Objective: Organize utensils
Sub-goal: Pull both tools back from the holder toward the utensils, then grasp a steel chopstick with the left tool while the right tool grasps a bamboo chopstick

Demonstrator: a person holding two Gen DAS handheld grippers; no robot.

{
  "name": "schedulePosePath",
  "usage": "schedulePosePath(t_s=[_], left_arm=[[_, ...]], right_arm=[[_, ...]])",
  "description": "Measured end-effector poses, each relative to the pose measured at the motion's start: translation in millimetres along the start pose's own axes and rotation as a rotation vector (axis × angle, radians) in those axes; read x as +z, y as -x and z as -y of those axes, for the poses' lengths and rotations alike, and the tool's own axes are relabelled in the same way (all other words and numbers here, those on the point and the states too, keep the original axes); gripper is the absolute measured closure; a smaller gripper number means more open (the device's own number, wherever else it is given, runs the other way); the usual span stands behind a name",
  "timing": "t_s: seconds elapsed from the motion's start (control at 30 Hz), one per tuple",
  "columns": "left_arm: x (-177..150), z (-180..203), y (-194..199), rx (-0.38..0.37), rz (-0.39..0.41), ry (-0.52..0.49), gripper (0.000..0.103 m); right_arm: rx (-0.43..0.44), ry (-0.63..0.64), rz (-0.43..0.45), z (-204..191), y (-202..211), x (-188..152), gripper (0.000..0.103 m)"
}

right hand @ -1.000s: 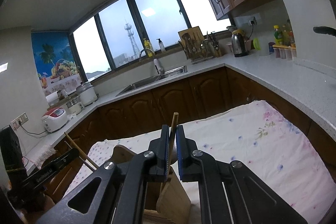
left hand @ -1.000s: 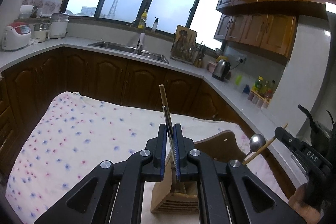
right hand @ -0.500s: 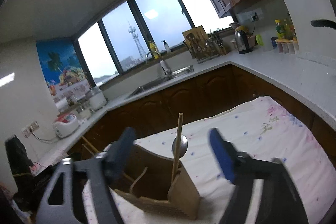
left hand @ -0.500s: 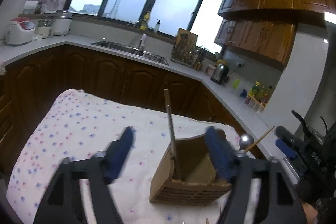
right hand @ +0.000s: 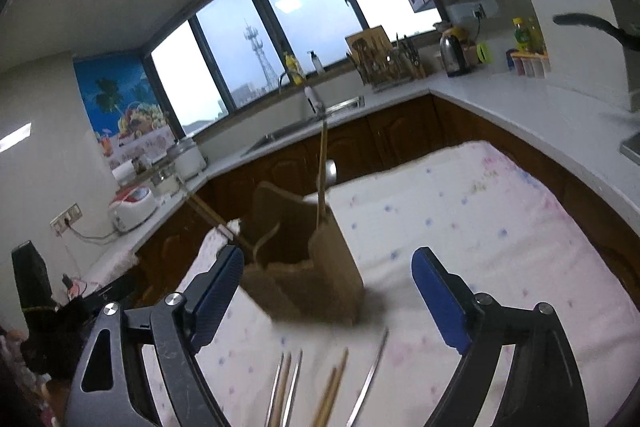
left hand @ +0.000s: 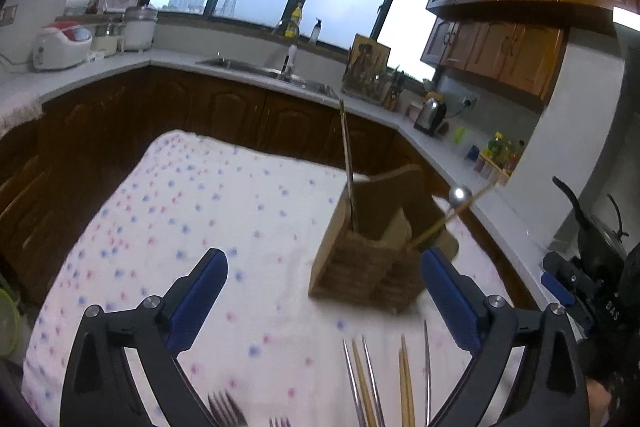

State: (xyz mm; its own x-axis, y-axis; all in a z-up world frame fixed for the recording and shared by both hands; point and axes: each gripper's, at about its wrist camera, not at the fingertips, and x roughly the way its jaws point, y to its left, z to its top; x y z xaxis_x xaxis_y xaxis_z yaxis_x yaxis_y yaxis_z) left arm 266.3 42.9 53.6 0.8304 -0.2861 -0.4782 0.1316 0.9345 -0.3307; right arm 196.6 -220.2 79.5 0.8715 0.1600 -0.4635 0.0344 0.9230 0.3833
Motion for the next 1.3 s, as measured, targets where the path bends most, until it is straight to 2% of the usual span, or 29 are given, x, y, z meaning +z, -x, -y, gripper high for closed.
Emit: schedulePosePath(t_s=[0.33, 0.63, 1.17, 1.23, 1.3], left_arm=[[-26.0, 2.4, 44.8, 0.034, -0.075, 0.009, 0.005], [-45.1, 8.6, 59.6, 0.080, -0.163, -0.021, 0.005], [-44.1, 17.8, 36.4, 0.101, -0.261, -0.085, 0.007], [-44.3, 20.3, 27.6, 0.107, -0.275, -0.099, 0.009], [-44.6, 22.1, 18.7, 0.105, -0.290, -0.111, 0.016]], right_arm=[[-0.030, -0.007, -0.063, 7.2, 39.9, -35.6, 0.015], [-0.063, 0.006, -0.162, 10.5, 38.6, -69.6, 0.015], [-0.080, -0.001, -0.229, 15.2, 15.2, -78.1, 0.017], [-0.077, 0.000, -0.240, 15.0, 8.1, -77.1, 0.020], [-0.070, 0.003, -0.257, 14.5, -0.6, -76.1, 0.030]])
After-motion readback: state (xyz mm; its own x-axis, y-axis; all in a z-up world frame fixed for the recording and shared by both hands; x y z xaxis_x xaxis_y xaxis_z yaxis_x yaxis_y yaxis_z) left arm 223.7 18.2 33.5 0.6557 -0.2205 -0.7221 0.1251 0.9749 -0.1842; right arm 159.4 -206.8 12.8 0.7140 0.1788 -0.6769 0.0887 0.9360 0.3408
